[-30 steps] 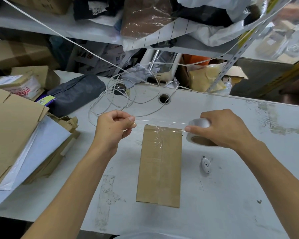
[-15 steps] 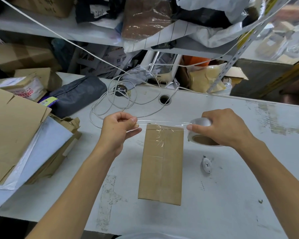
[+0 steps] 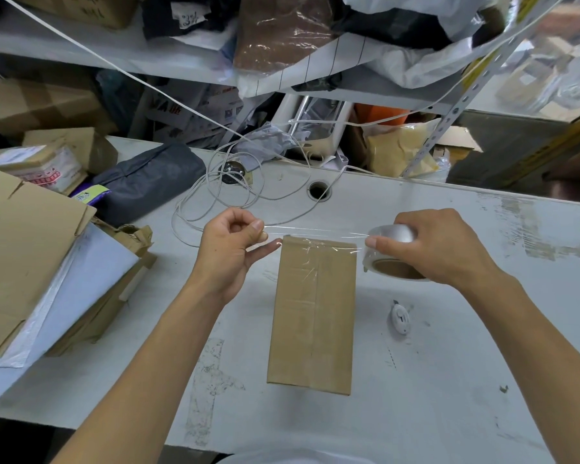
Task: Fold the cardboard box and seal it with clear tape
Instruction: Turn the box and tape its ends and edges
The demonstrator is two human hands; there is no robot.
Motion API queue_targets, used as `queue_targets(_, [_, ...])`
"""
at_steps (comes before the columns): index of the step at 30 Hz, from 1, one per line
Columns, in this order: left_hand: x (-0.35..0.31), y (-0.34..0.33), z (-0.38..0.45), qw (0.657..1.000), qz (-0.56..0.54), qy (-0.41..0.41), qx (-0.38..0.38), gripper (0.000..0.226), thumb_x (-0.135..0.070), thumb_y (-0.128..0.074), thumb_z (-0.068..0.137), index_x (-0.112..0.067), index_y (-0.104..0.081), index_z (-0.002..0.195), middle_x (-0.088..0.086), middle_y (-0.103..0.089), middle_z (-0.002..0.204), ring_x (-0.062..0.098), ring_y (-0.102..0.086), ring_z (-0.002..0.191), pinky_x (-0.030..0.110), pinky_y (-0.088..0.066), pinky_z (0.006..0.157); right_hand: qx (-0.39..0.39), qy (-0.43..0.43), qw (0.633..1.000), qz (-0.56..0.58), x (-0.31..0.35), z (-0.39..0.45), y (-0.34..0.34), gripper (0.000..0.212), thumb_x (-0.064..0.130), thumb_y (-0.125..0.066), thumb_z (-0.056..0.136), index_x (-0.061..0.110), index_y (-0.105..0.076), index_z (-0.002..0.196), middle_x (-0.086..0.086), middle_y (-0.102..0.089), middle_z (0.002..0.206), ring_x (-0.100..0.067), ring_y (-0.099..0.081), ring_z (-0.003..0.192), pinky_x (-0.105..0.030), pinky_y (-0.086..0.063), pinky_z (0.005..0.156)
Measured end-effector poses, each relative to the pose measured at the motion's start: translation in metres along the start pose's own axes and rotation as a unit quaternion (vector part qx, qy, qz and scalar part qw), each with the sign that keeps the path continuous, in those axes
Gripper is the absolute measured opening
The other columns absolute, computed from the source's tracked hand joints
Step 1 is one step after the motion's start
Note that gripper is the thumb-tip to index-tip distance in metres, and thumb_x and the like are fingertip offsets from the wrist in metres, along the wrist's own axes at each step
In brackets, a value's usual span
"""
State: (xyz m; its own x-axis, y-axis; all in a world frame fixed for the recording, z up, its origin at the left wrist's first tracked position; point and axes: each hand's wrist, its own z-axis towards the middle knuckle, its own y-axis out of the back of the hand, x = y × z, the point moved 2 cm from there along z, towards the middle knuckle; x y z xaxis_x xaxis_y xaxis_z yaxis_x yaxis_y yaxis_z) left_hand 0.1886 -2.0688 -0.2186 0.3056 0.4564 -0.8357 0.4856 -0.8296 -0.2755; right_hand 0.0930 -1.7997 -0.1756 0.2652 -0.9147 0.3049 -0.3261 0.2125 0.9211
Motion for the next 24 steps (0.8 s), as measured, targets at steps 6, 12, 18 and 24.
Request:
queue_targets(6, [0.000, -0.001, -0.002, 0.999, -0.019, 0.017, 0.025, 0.021, 0.007, -0.051, 0.097, -0.006, -0.052, 0.081, 0.005, -0.050, 0.068, 0.011, -0.053, 0.060, 0.045, -0.061, 0.075, 0.020, -0.009, 1.000, 0.006, -0.001, -0.002, -0.003, 0.065, 0.084, -0.048, 0.072, 0.022, -0.066, 0.075, 0.006, -0.062, 0.072, -0.013, -0.054, 0.068, -0.040, -0.053, 0.062])
queue_targets(12, [0.002, -0.001, -0.003, 0.998, -0.023, 0.044, 0.039, 0.022, 0.004, -0.052, 0.098, -0.010, -0.052, 0.080, 0.006, -0.047, 0.073, 0.011, -0.049, 0.061, 0.053, -0.059, 0.071, 0.023, -0.013, 1.000, -0.005, -0.001, -0.004, -0.005, 0.067, 0.085, -0.047, 0.072, 0.022, -0.067, 0.079, 0.006, -0.063, 0.075, -0.013, -0.054, 0.069, -0.042, -0.054, 0.064])
queue_targets(18, [0.007, -0.004, -0.001, 0.998, 0.021, 0.064, 0.016, 0.021, 0.005, -0.056, 0.096, -0.007, -0.055, 0.079, 0.008, -0.050, 0.078, 0.012, -0.055, 0.063, 0.056, -0.060, 0.076, 0.029, -0.024, 0.999, -0.017, -0.007, -0.009, -0.003, 0.061, 0.082, -0.050, 0.074, 0.024, -0.068, 0.081, 0.007, -0.063, 0.078, -0.014, -0.054, 0.073, -0.039, -0.052, 0.063])
queue_targets(24, [0.022, -0.007, 0.003, 0.993, 0.090, 0.076, -0.001, 0.018, 0.003, -0.058, 0.095, -0.007, -0.057, 0.080, 0.009, -0.053, 0.083, 0.017, -0.058, 0.074, 0.053, -0.061, 0.080, 0.046, -0.044, 0.998, -0.016, -0.021, -0.011, -0.017, 0.059, 0.078, -0.053, 0.076, 0.020, -0.067, 0.076, 0.004, -0.064, 0.076, -0.015, -0.055, 0.074, -0.035, -0.045, 0.060])
